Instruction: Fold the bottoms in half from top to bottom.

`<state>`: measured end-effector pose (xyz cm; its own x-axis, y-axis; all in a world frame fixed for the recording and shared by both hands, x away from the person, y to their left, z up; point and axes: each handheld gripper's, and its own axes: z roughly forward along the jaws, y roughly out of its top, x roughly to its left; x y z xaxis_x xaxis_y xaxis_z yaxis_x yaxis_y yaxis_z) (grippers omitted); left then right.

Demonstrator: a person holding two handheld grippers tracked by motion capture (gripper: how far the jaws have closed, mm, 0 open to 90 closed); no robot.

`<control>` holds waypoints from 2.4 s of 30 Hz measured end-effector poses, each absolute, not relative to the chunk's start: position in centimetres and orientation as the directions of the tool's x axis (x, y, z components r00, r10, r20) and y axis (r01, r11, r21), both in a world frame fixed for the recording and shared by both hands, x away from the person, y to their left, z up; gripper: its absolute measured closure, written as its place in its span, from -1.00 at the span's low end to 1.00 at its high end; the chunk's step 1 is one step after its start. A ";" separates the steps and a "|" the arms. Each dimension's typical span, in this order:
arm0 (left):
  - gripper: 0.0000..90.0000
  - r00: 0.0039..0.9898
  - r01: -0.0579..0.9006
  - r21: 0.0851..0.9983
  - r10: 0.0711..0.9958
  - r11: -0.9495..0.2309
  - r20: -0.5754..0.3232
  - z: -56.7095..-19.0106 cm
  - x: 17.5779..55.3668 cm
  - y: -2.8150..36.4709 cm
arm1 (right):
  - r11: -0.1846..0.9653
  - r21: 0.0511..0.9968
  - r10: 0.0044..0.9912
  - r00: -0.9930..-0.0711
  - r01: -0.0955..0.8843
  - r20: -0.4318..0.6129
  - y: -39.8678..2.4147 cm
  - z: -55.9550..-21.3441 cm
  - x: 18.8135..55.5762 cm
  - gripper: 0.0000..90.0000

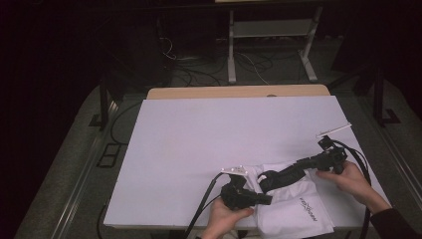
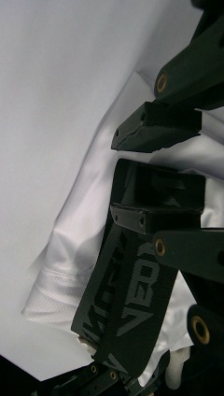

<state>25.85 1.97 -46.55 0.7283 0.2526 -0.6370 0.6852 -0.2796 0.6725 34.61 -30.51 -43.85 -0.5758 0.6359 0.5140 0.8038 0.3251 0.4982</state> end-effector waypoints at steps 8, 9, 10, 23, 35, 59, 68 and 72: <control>0.94 0.727 0.686 0.667 0.255 -0.290 -0.637 -46.5 25.8 1.7 | 0.358 0.461 0.642 -0.573 0.812 0.509 -29.4 -44.7 35.2 0.37; 0.94 0.727 0.686 0.667 0.252 -0.290 -0.638 -46.5 25.7 1.7 | 0.360 0.460 0.641 -0.573 0.812 0.510 -29.3 -44.7 35.2 0.37; 0.94 0.729 0.684 0.669 0.251 -0.291 -0.637 -46.5 25.8 1.7 | 0.358 0.458 0.642 -0.570 0.814 0.512 -29.2 -44.7 35.3 0.38; 0.93 0.738 0.675 0.671 0.263 -0.306 -0.622 -46.4 25.6 1.4 | 0.373 0.517 0.601 -0.625 0.770 0.498 -29.3 -43.8 34.5 0.82; 0.86 0.773 0.634 0.694 0.281 -0.342 -0.568 -46.1 25.2 1.2 | 0.353 0.567 0.503 -0.662 0.744 0.556 -30.7 -42.3 32.8 0.88; -0.07 0.832 0.536 0.788 0.345 -0.302 -0.434 -44.0 24.4 2.2 | 0.322 0.618 0.442 -0.691 0.717 0.571 -32.3 -41.9 30.3 0.88; -0.20 0.834 0.529 0.799 0.348 -0.286 -0.428 -43.0 25.3 2.3 | 0.352 0.621 0.398 -0.712 0.701 0.579 -32.3 -42.1 29.7 0.88; -0.29 0.836 0.524 0.804 0.351 -0.280 -0.422 -42.2 26.1 2.3 | 0.364 0.620 0.384 -0.719 0.695 0.580 -32.4 -42.2 29.4 0.87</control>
